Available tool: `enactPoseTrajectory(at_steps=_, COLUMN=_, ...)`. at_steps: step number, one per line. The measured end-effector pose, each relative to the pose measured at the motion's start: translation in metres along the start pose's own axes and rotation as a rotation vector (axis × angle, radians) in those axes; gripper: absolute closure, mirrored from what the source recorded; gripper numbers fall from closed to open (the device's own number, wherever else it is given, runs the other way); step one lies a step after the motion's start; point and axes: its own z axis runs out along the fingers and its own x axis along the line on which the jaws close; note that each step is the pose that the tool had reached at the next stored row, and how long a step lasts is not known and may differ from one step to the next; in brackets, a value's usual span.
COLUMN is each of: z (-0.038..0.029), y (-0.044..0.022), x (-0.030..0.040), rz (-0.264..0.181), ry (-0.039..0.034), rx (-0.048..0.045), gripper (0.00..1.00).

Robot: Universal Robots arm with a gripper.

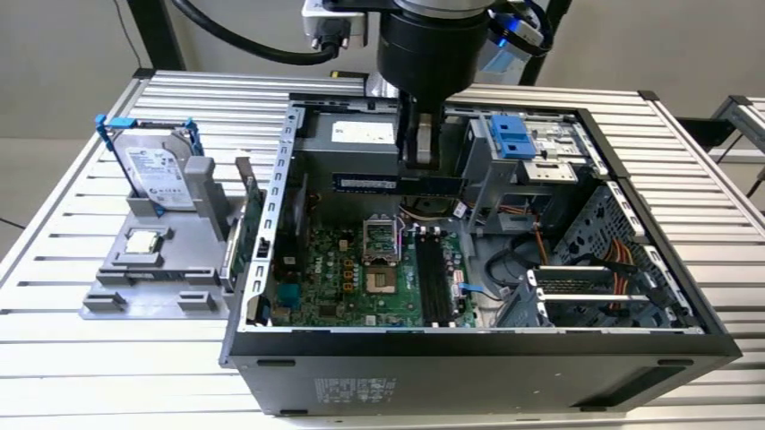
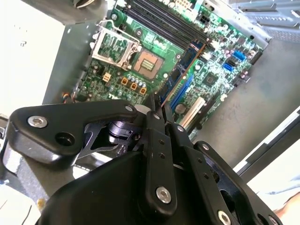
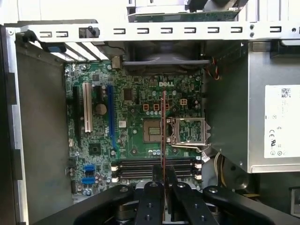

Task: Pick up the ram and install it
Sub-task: 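Pick up the ram and move it above insertion slot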

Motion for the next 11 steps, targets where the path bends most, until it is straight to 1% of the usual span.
enactPoseTrajectory(at_steps=11, z=0.0001, y=-0.0142, x=-0.0018, rz=0.0, ry=0.0, rx=0.0, gripper=1.0)
